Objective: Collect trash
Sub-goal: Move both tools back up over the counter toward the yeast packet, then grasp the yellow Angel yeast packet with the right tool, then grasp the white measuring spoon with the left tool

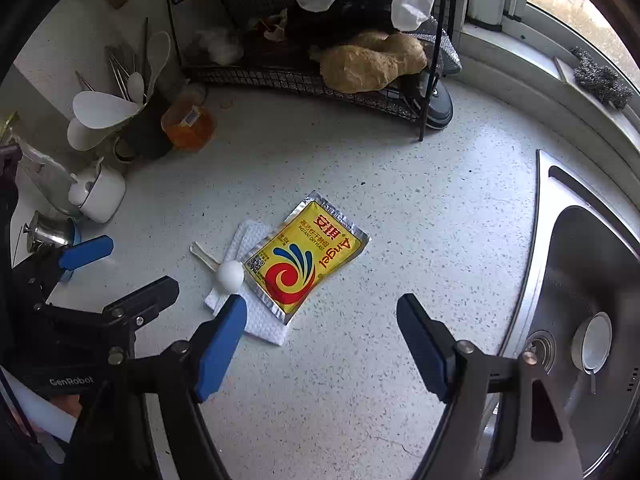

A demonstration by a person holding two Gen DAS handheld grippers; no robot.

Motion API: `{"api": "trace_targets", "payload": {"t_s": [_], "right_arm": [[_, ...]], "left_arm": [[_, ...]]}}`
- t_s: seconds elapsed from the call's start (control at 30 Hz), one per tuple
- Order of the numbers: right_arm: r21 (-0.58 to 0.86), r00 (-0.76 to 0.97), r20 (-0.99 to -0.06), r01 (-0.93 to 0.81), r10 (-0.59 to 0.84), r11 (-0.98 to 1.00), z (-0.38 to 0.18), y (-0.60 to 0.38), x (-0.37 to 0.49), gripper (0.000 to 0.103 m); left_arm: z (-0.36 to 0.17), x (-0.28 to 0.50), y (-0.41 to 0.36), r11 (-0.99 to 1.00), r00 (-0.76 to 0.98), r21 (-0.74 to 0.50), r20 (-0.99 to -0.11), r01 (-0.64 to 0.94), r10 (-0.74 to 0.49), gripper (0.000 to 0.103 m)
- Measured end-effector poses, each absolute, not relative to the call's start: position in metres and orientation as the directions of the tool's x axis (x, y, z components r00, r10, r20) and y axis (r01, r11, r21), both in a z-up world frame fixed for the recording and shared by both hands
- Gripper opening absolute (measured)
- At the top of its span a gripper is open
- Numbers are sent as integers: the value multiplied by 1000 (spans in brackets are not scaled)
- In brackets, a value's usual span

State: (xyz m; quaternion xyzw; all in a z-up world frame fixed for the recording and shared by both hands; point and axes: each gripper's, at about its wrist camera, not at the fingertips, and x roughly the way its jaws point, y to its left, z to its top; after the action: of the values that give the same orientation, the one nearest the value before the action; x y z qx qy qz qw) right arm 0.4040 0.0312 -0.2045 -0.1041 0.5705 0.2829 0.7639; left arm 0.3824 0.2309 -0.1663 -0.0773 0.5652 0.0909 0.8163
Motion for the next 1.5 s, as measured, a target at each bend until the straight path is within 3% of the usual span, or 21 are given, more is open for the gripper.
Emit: {"api": "trace_targets", "payload": {"t_s": [0.1,0.17,0.33,0.43,0.53,0.7,0.77,1.23,1.5], "right_arm": [[179,140,-944,-549,300,817,-221,41,415,65],[190,115,-948,-545,297,817,-230,44,419,55],[232,35,-957,-505,288,831,-252,50,426,51],[253,4,-956,-485,292,837,-265,57,430,39],[239,12,-960,-492,281,837,-266,63,431,36],[265,-4,-954,-485,301,833,-267,68,435,16],[257,14,-953,-489,302,834,-264,72,436,3],[158,171,-941,-540,292,827,-215,43,410,0],[122,195,-943,-549,268,827,-214,31,401,0]], "left_arm": [[-176,394,239,976,332,-2,-941,-218,72,102],[-184,400,244,977,320,-7,-945,-211,62,102],[-202,408,252,979,284,-36,-959,-198,22,102],[-208,413,254,983,265,-36,-964,-182,14,102],[-210,416,260,980,271,-67,-962,-187,-14,102],[-210,417,262,977,278,-88,-960,-193,-31,102],[-207,413,260,975,281,-105,-958,-194,-47,102],[-203,382,241,961,262,-183,-957,-205,-127,102],[-232,387,240,911,210,-223,-965,-348,-156,102]]}}
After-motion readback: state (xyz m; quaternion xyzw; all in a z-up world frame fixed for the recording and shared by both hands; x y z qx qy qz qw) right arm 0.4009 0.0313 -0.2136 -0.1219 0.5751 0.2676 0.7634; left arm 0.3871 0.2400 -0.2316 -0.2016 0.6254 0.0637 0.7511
